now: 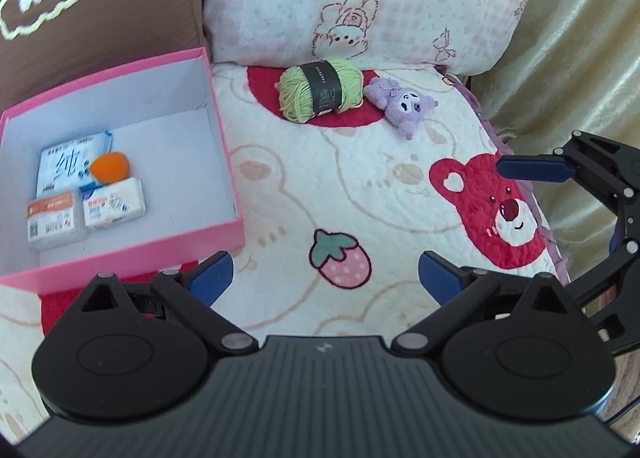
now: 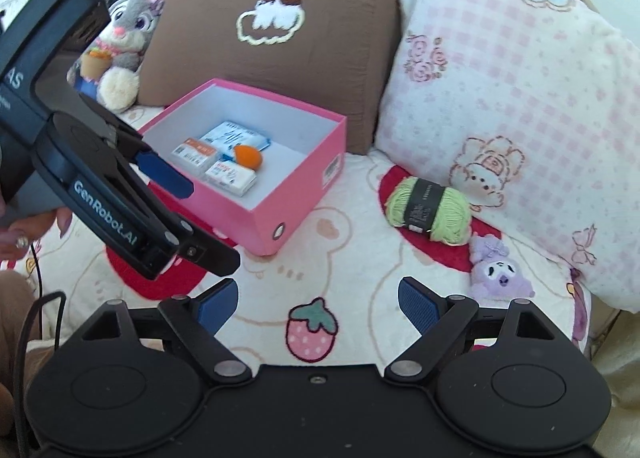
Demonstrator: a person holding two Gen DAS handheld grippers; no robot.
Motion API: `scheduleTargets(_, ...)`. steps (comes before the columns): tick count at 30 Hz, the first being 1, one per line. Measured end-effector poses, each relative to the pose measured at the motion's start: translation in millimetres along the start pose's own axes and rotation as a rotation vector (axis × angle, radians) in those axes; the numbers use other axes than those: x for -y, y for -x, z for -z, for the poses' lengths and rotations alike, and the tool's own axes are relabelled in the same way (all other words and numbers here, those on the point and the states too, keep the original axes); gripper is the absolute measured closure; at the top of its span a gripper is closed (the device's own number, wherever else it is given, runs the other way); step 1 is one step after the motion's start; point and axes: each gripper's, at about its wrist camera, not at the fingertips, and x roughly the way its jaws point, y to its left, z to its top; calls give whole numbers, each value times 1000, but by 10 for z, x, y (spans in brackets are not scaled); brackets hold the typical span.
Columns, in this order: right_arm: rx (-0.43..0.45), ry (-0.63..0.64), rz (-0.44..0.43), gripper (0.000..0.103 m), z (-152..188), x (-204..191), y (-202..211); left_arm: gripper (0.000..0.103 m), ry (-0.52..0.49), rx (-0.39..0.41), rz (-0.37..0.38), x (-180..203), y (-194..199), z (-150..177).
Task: Organize objects
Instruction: 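Move both tools toward the purple plush doll beside the yarn ball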
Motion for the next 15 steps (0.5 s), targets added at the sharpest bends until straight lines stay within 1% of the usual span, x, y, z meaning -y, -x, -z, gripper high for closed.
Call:
scheduleTargets(3,16,-37,6,13,9,113,-23,3,-34,12,-10,67,-67,-69)
scheduleTargets(10,44,-72,87,13,47,315,-100,3,-36,22,60,151,-257,-282)
scheduleTargets(13,90,-92,128,13,59,385,-96,4,-31,29,80,178,-360,-380)
scheduleTargets(15,123,-78,167,13,77,411,-100,5,-19,40,98,175,-424,-453)
